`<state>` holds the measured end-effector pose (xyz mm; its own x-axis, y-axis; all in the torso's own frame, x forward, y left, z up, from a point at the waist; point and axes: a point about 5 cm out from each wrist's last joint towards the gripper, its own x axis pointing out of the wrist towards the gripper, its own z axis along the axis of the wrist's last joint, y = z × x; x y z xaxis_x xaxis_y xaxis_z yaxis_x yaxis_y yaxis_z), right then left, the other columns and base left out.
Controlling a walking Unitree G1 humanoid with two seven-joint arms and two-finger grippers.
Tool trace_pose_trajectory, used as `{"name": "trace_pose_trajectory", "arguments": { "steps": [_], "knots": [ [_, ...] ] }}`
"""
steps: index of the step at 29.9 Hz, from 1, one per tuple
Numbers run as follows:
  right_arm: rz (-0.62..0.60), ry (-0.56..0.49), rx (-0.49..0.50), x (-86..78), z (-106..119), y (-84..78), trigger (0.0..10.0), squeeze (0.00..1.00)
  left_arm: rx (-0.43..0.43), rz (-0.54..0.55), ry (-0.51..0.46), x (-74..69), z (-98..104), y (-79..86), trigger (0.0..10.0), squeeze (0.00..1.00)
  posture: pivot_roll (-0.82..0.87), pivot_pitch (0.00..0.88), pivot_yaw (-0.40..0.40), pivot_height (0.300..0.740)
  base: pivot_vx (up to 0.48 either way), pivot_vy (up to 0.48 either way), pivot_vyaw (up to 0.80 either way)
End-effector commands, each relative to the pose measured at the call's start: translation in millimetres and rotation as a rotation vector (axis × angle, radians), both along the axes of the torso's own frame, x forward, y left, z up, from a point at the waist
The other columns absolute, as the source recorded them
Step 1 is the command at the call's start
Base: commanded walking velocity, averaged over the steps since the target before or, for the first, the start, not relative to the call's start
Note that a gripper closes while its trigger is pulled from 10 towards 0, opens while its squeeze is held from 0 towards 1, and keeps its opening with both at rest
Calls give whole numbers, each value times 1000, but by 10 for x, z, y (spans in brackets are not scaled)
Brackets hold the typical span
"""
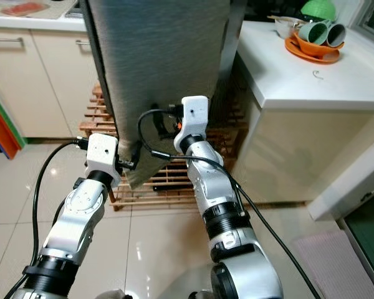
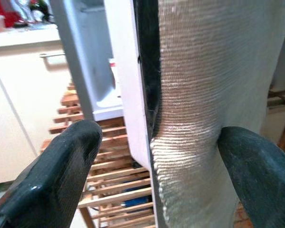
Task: Restocking fridge
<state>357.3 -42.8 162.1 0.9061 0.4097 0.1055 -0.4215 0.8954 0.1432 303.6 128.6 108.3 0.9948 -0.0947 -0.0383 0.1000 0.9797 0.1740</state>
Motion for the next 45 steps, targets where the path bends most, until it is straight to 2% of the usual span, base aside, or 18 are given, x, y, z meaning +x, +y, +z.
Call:
{"name": "trace_pose_trajectory", "arguments": {
  "steps": [1,3,5,7,8,9,10,15,18,21,26,31,34,35,36,40,44,45],
  "knots": [
    [13,-4,25,16,62,63,10000,0,12,22,-4,3,12,8,10000,0,64,0,-60,740,0,0,0],
    [16,-5,23,17,64,58,10000,0,24,93,-18,-30,4,110,10000,0,72,0,-65,740,0,0,0],
    [16,-5,23,17,64,58,10000,0,24,93,-18,-30,4,110,10000,0,72,0,-65,740,0,0,0],
    [32,9,11,-21,7,20,10000,0,71,204,-22,-332,-118,616,10000,0,90,0,-80,740,0,0,0],
    [37,17,6,-42,-23,-14,10000,0,95,231,-16,-487,-155,802,10000,0,102,0,-86,740,0,0,0],
    [40,22,3,-63,-43,-52,10000,0,111,242,-14,-605,-165,905,10000,0,111,10,-94,740,0,0,0],
    [42,24,2,-74,-51,-75,10000,0,116,243,-12,-655,-167,935,10000,0,111,10,-94,740,0,0,0],
    [42,38,-1,-152,-104,-215,10000,0,51,205,-22,-734,-131,843,10000,0,121,31,-108,740,0,0,0],
    [56,57,-3,-186,-161,-219,10000,0,37,146,-41,-672,-85,612,10000,0,121,35,-108,740,0,0,0],
    [77,54,-2,-141,-114,-128,10000,0,12,109,-41,-633,-50,500,10000,0,125,44,-105,740,0,0,0],
    [110,35,13,-74,11,-11,10000,0,-14,116,-50,-618,-4,495,10000,0,133,52,-109,740,0,0,0],
    [169,21,13,-19,120,161,10000,0,11,119,-56,-683,-37,497,10000,0,140,56,-115,740,0,0,0],
    [215,18,3,22,169,329,10000,0,28,115,-69,-772,-55,494,10000,0,160,70,-134,740,0,0,0],
    [250,21,0,39,201,446,10000,0,18,97,-73,-798,-49,475,10000,0,167,76,-138,740,0,0,0],
    [250,21,0,39,201,446,10000,0,18,97,-73,-798,-49,475,10000,0,167,76,-138,740,0,0,0],
    [312,28,-38,62,282,727,10000,0,24,-51,-148,-795,94,298,10000,0,182,84,-145,740,0,0,0],
    [361,-3,-136,16,366,1016,10000,0,144,-249,-179,-887,62,121,10000,0,240,113,-171,740,0,0,0],
    [361,-3,-136,16,366,1016,10000,0,144,-249,-179,-887,62,121,10000,0,240,113,-171,740,0,0,0]
  ]
}}
